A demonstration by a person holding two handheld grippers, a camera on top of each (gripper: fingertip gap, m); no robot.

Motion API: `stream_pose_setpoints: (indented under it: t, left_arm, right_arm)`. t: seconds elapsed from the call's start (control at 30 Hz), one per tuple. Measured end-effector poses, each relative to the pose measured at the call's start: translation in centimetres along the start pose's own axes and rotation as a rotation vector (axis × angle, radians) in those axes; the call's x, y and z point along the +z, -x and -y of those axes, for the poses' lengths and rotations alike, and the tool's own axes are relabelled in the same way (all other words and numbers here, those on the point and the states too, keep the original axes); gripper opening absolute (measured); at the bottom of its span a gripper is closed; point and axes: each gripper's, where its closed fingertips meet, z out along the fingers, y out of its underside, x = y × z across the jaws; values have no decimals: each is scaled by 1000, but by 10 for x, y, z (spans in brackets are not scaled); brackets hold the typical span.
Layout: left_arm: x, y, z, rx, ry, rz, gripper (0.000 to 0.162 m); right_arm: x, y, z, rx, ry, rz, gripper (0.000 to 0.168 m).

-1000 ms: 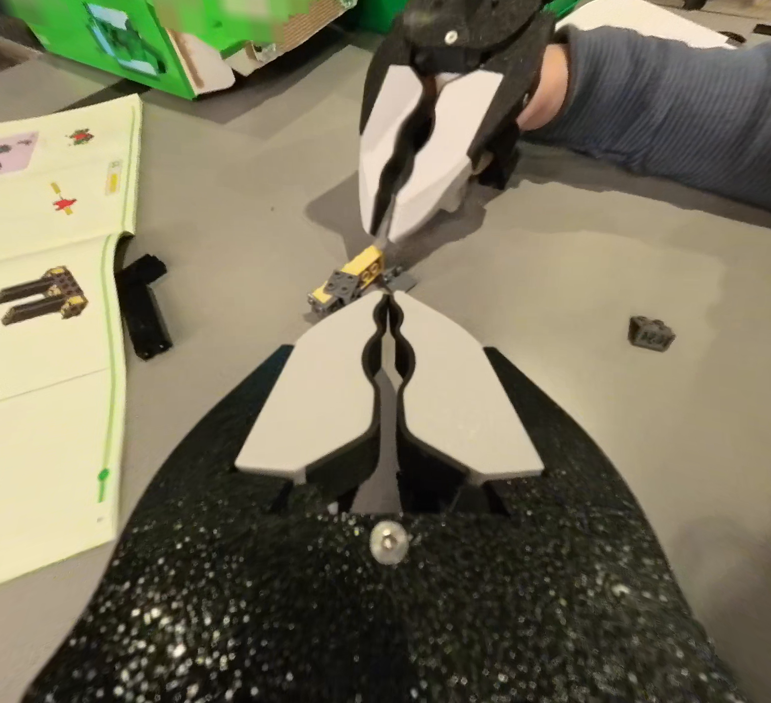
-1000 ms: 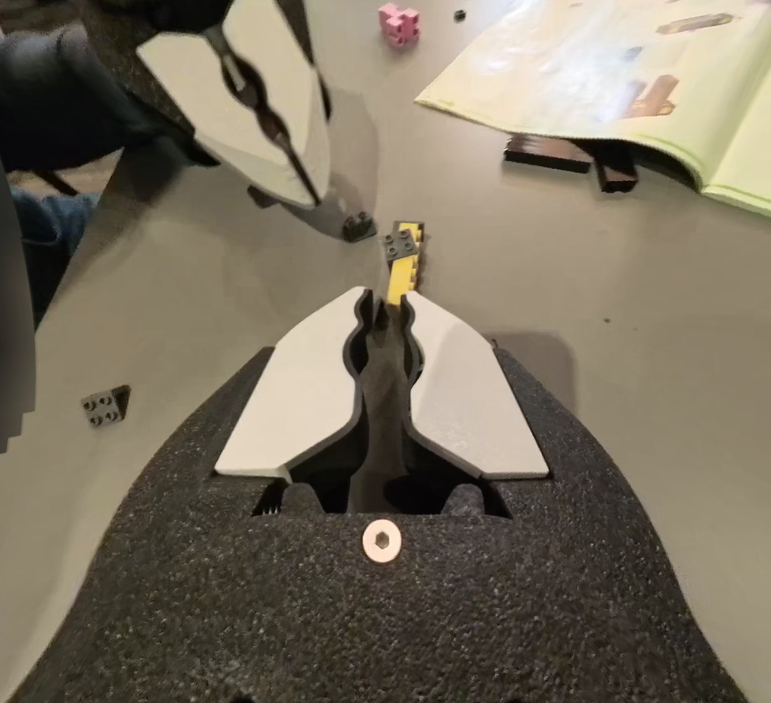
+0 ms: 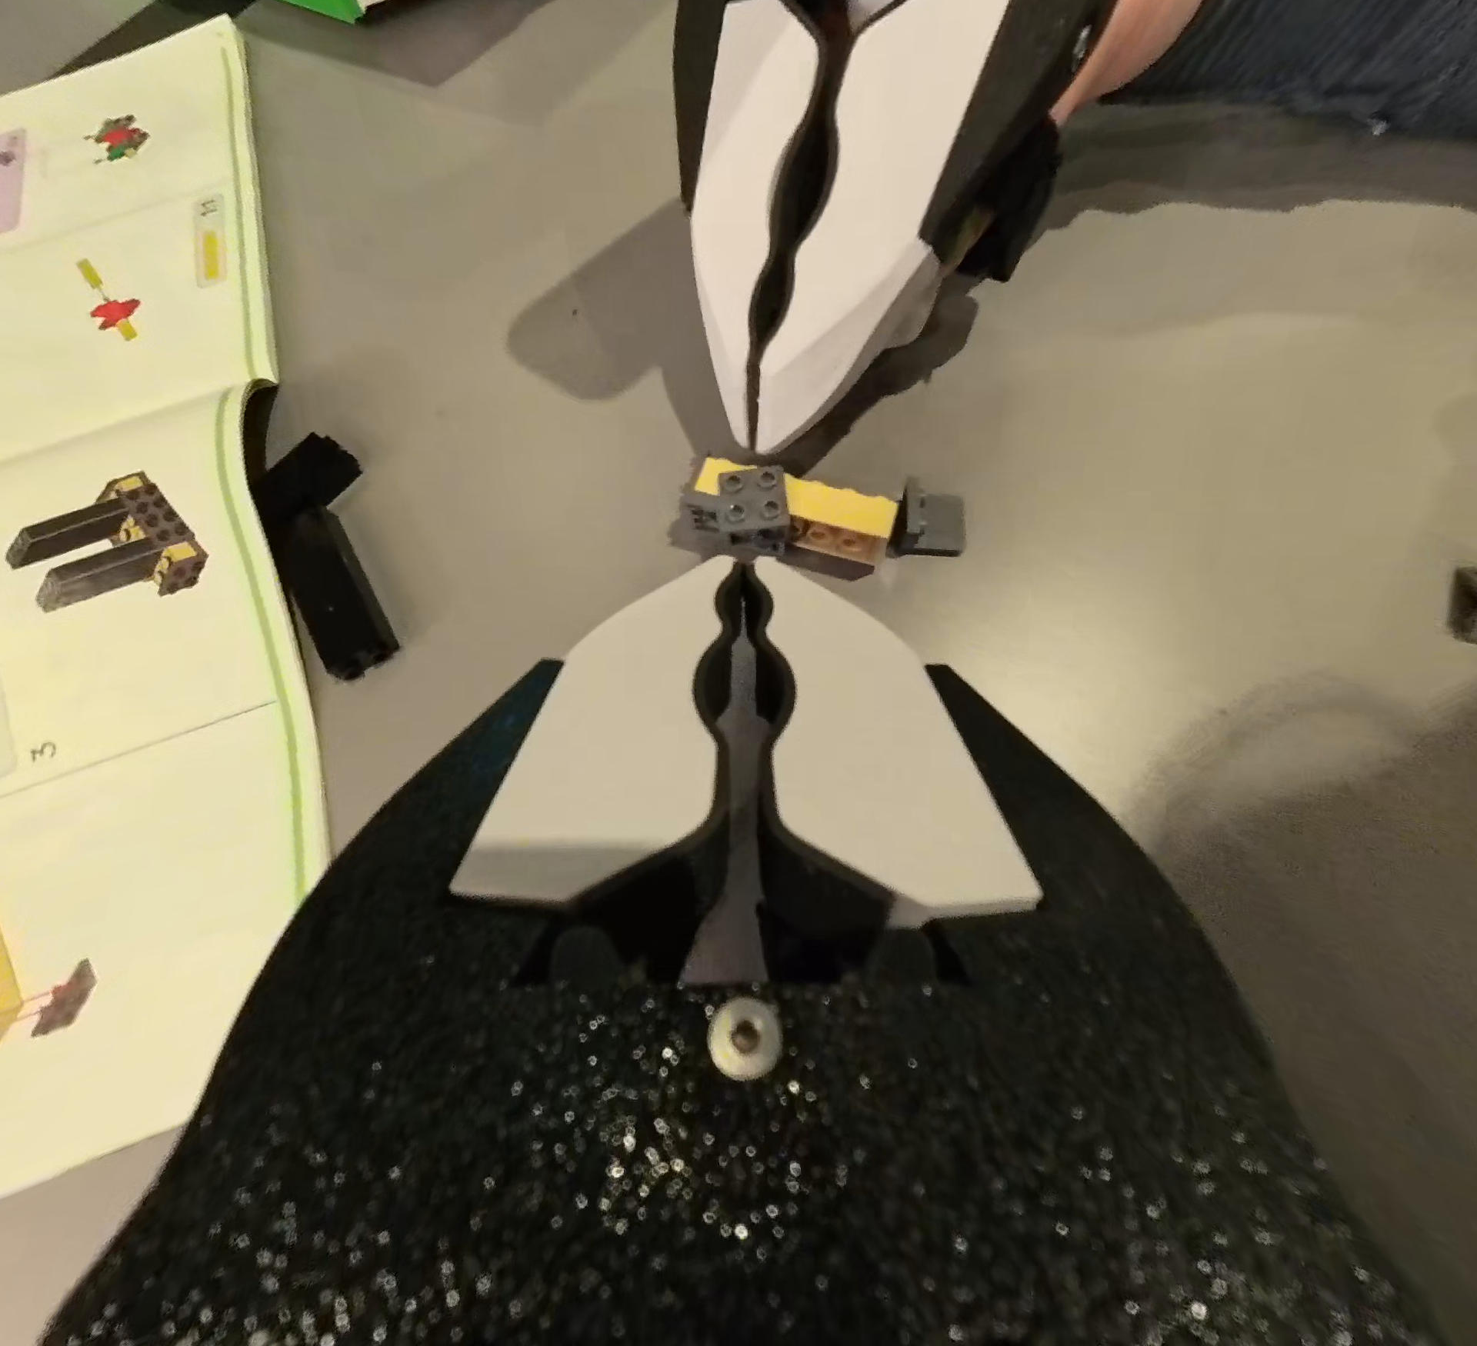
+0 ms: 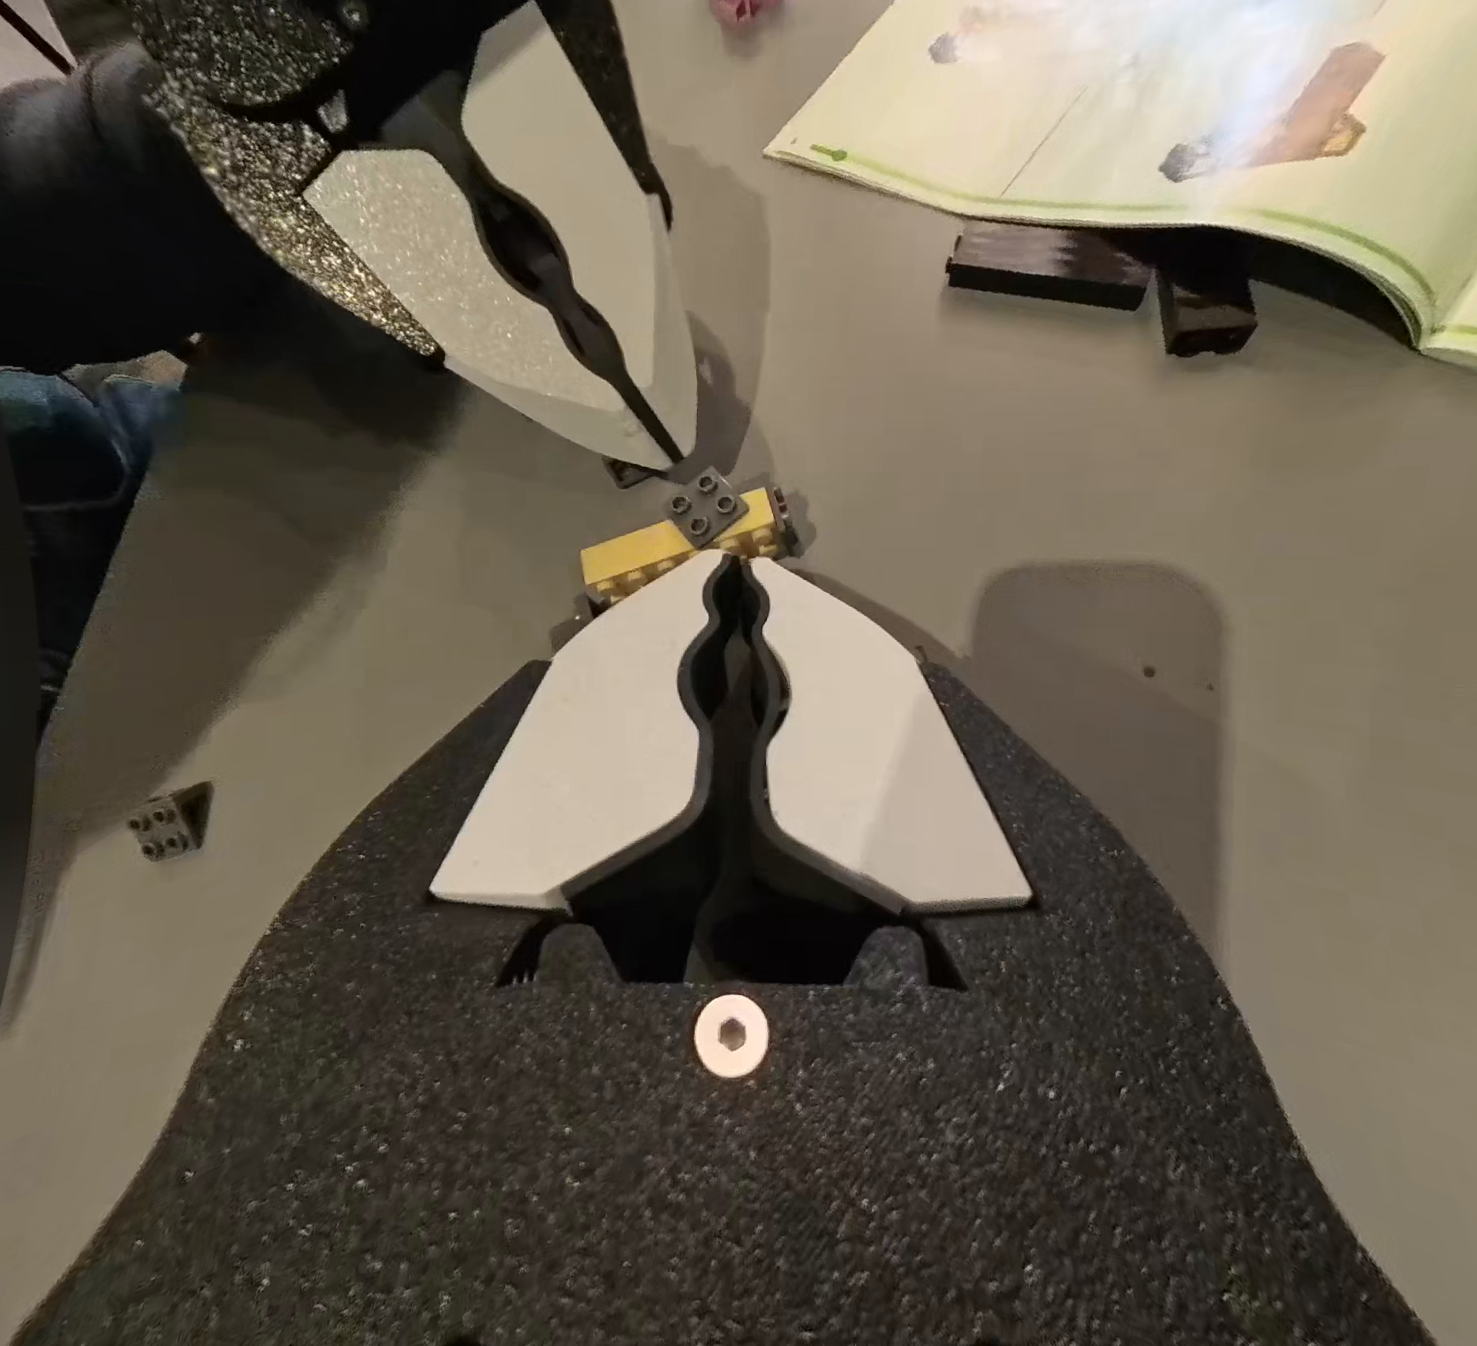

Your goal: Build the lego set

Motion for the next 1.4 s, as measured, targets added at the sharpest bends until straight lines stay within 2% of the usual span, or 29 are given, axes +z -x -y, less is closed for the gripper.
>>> stream_pose_setpoints:
  t: [1.2, 1.3, 1.4]
  left_arm:
    - [11, 0, 4, 25, -4, -37, 0]
    - [12, -2, 4, 32, -5, -45, 0]
    - [12, -3, 5, 46, -6, -44, 0]
  right_arm:
    - [-1, -1, 0, 45, 3, 17, 0]
    - [-3, 6, -4, 19, 19, 49, 0]
    - [-2, 6, -6, -24, 26, 9, 0]
